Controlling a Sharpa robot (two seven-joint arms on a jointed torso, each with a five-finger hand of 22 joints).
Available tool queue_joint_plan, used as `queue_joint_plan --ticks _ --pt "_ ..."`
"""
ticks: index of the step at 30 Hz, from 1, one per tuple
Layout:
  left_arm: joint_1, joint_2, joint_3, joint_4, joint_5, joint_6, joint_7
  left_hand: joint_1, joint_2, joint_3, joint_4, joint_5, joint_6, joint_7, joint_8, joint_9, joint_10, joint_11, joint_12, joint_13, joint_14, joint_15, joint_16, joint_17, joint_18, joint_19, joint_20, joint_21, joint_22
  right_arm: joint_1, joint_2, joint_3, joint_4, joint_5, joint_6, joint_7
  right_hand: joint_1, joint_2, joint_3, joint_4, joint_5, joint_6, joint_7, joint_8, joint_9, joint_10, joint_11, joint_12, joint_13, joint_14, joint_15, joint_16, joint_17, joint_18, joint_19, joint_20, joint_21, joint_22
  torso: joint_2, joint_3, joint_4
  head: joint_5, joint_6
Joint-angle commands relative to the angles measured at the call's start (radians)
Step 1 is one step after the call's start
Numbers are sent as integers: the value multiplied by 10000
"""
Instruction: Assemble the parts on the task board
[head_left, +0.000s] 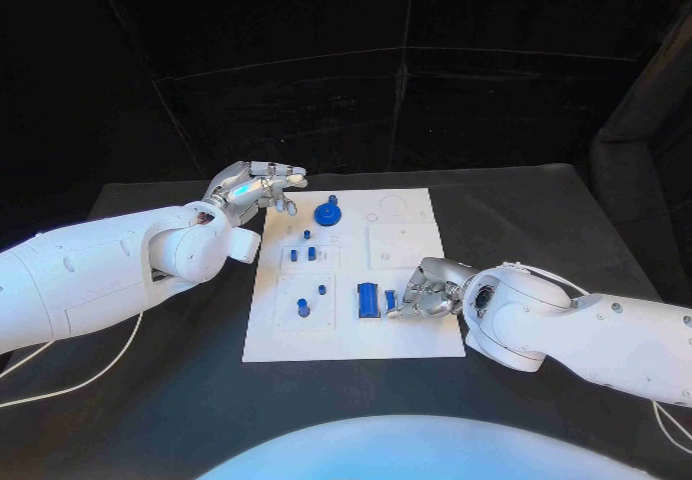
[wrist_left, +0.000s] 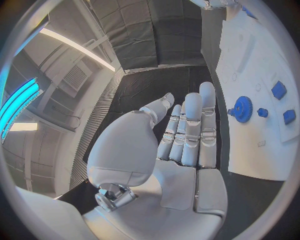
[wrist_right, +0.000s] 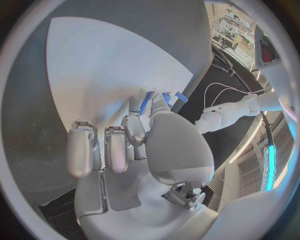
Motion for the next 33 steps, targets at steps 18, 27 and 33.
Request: queue_joint_plan --ticks 18,27,33 --pt "12 207 -20 -533 662 558 562 -416 -140 -1586 458 22 193 -245 536 2 17 -21 487 -50 -1931 206 -2469 -1341 92 -1651 354 -2081 -1281 903 15 12 -2192 9253 -1522 7704 2100 1255 -208 -783 559 -1774 1229 -1252 -900 -3645 1440 -9324 -7146 -2503 1171 -10069 -7911 1322 -4097 1132 -9480 -8070 -532 -212 -115 -158 823" --pt "-31 834 -186 -1783 1425 680 671 -95 147 -1910 446 9 117 -215 -162 -93 139 257 -869 -150 -2704 895 -6292 -3173 108 -3496 1182 -4718 -3240 1147 1542 30 -5327 10635 -433 9715 2280 1438 -385 -1521 465 -1777 1370 -1558 -2046 -3520 1724 -10402 -10222 -3574 1925 -13392 -10581 1388 -4592 1947 -12526 -10454 -979 -255 -234 4 1534" --pt "-207 1422 -220 -2717 1248 361 945 -26 211 -2177 439 7 222 -445 -504 -95 203 415 -1490 -146 -2791 1062 -7320 -3646 161 -3832 1423 -5315 -3798 1178 2575 89 -6979 11453 248 10070 2071 1713 -459 -1902 507 -1570 1460 -1562 -2653 -3314 1730 -10427 -11415 -2758 1880 -13883 -11475 1378 -3786 1882 -13059 -11106 -1190 -186 -217 87 1751"
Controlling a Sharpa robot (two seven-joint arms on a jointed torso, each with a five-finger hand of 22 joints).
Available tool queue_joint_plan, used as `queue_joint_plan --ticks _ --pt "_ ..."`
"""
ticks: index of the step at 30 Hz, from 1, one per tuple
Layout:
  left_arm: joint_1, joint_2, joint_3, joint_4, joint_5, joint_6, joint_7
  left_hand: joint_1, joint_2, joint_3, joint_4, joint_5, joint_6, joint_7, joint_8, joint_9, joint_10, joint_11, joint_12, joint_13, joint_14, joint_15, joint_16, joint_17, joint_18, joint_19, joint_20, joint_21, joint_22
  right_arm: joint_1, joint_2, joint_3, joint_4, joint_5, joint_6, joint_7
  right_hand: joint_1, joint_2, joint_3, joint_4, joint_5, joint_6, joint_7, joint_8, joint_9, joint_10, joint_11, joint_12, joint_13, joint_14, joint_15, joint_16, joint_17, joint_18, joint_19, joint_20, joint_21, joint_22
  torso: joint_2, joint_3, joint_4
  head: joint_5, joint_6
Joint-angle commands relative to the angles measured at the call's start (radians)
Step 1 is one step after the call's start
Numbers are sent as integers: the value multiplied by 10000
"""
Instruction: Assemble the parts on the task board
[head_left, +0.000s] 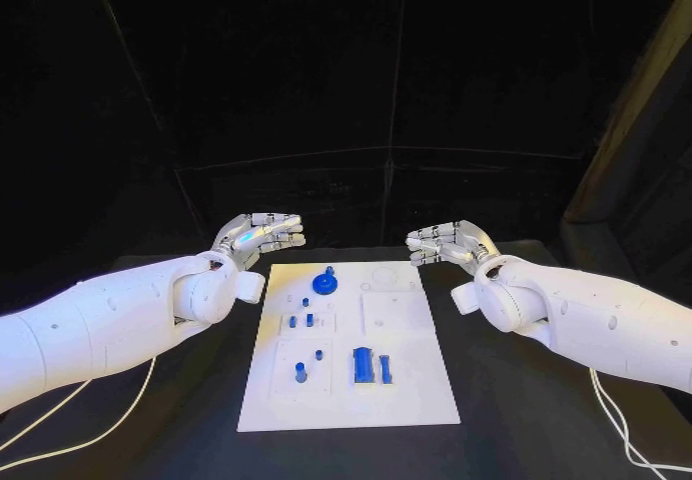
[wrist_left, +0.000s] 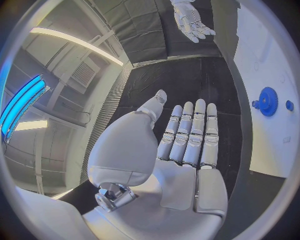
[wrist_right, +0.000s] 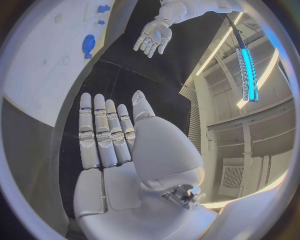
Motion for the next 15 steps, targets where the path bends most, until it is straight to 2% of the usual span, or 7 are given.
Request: queue_joint_plan --ticks 1,6,7,9,10,12,15 --pt "-75 237 -4 -345 136 -160 493 105 120 -159 -12 14 87 -150 -198 -10 76 100 -312 2 136 123 -429 -189 175 -15 22 -188 -245 33 376 21 -597 1110 901 952 -38 159 7 -104 8 132 35 -22 -137 114 9 -52 -251 160 -6 -131 -201 136 160 -23 -123 -145 -207 49 25 44 148" --pt "-212 495 -6 -655 133 -300 609 191 233 -267 -26 4 260 -102 -357 -2 279 54 -544 6 369 92 -741 -318 176 132 7 -272 -439 34 829 31 -1241 1252 1104 1071 -100 211 -23 -277 23 188 48 -33 -353 179 4 -59 -599 250 20 -329 -508 133 271 -7 -341 -372 -269 116 76 57 215" --pt "-181 431 -11 -543 40 -117 195 -3659 230 -706 759 -474 -2707 -613 -735 -658 -2794 -440 -1018 -620 -2508 -354 -1423 -1180 -507 -2249 -801 -563 -1126 13 711 20 -1054 670 507 505 -4356 -838 536 -454 -463 -2874 -534 -658 -767 -3276 -393 -694 -880 -3392 -962 -984 -855 -514 -3070 -649 -669 -863 -183 54 33 51 172" --pt "-196 415 9 -494 25 -176 200 -4079 230 -795 759 -474 -3008 -656 -802 -658 -3120 -509 -1104 -620 -2800 -399 -1524 -1180 -507 -2491 -902 -615 -1221 7 691 25 -994 694 450 519 -4864 -838 597 -454 -499 -3191 -602 -658 -834 -3637 -462 -694 -1633 -3790 -962 -984 -921 -514 -3422 -708 -727 -941 -175 59 55 62 202" --pt "-211 399 29 -444 9 -238 205 -4420 230 -848 759 -474 -3263 -700 -842 -658 -3385 -550 -1148 -620 -3050 -438 -1586 -1180 -507 -2698 -972 -1322 -1283 0 671 29 -933 718 392 534 -5218 -838 632 -454 -536 -3437 -647 -658 -871 -3917 -497 -694 -1633 -4085 -962 -984 -954 -514 -3693 -757 -753 -984 -168 65 78 72 233" --pt "-259 347 90 -289 -39 -427 221 -5024 230 -923 759 -474 -3723 -781 -906 -658 -3861 -628 -1229 -620 -3495 -506 -1696 -1180 -507 -3060 -1092 -1322 -1391 -21 608 44 -744 794 212 578 -5924 -838 731 -454 -616 -3933 -743 -658 -943 -4479 -569 -694 -1633 -4678 -962 -984 -1015 -522 -4238 -858 -1500 -1068 -144 81 148 105 328" --pt "-372 226 235 76 -154 -874 259 -5919 230 -1029 759 -474 -4406 -897 -1003 -658 -4570 -744 -1347 -620 -4156 -608 -1860 -1180 -666 -3608 -1288 -1322 -1554 -69 461 78 -297 972 -211 683 -6798 -838 850 -454 -715 -4552 -858 -658 -1032 -5179 -654 -694 -1633 -5418 -962 -984 -1745 -685 -4917 -983 -1500 -1173 -101 111 274 164 498"
